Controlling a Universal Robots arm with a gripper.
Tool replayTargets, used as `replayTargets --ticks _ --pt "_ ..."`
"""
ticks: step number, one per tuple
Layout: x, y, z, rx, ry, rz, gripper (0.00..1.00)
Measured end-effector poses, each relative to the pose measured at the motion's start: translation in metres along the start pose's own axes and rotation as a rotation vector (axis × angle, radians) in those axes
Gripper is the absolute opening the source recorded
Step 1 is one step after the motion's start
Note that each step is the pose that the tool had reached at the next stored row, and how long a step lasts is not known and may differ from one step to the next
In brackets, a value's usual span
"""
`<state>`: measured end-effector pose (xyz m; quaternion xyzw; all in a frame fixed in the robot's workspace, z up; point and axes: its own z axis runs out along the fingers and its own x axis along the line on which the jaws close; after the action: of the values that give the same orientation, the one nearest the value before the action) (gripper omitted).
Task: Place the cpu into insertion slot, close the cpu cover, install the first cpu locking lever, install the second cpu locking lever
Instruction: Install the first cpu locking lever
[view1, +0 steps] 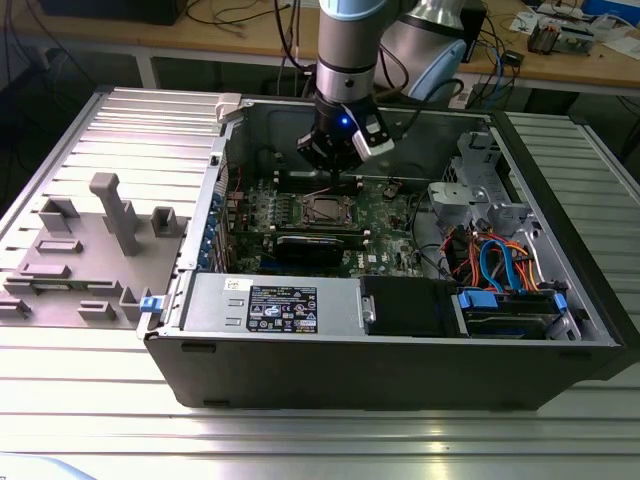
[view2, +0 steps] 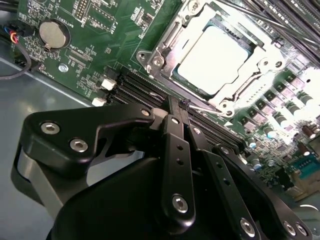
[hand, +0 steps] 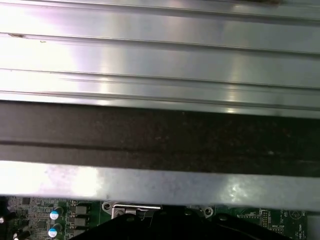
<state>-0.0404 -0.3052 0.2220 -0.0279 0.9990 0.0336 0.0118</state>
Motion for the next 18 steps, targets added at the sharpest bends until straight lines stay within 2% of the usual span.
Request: replayTargets --ticks 4,18 --pt "-0.0029 -0.0003 0.0023 -0.0002 -0.0001 0.012 0.11" --pt "-0.0066 -0.0013 0.0124 0.0002 0.001 0.033 0.11"
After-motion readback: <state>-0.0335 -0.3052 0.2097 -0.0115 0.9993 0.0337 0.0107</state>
